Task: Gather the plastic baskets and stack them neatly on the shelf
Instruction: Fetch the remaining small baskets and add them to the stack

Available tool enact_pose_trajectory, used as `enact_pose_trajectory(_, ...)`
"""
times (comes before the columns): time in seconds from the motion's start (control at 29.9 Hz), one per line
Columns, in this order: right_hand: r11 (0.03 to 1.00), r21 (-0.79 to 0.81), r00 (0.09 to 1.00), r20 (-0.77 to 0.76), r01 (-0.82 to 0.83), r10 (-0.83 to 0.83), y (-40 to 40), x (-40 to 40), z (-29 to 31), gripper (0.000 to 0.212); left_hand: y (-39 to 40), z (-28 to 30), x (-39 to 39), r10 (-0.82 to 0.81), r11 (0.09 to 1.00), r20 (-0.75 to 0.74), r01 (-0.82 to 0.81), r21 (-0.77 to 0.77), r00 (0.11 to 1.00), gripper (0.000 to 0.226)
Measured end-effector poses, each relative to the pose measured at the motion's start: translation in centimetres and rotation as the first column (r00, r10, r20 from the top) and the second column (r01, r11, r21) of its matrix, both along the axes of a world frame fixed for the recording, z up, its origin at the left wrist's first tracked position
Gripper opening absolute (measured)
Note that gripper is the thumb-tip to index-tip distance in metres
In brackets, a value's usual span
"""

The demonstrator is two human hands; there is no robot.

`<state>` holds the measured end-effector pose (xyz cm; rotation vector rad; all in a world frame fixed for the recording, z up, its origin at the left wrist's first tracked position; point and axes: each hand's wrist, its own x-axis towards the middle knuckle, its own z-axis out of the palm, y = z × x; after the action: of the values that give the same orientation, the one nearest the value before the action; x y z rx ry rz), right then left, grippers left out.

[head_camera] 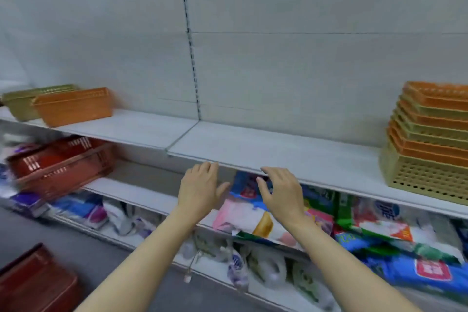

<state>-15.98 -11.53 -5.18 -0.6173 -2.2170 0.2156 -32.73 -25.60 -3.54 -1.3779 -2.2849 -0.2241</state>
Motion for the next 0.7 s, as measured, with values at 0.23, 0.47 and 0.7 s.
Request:
enact_pose_trajectory(0.23, 0.992, 0.005, 0.990, 0.058, -0.126, 0.126, -7.8, -9.2, -4.2, 0.034, -9.3, -4.4, -6.2, 0.160, 0.987, 0.057, -0.159, -0.028, 0.985, 0.046)
enact_pose_trajectory(0.47, 0.963, -0.044, 0.953, 0.144, -0.264, 0.268, -11.1, -17.1, -9.0, 0.029, -14.8, -9.9, -12.2, 0.390, 0.919, 0.155, -0.375, -0.117, 0.908, 0.041)
enact_pose_trajectory(0.7, 0.942, -0.051, 0.929, 0.155, -0.332, 0.336, -13.0, -26.8, -8.9, 0.019, -18.9, -9.9, -19.5, 0.558, 0.829, 0.211, -0.549, -0.104, 0.803, 0.033)
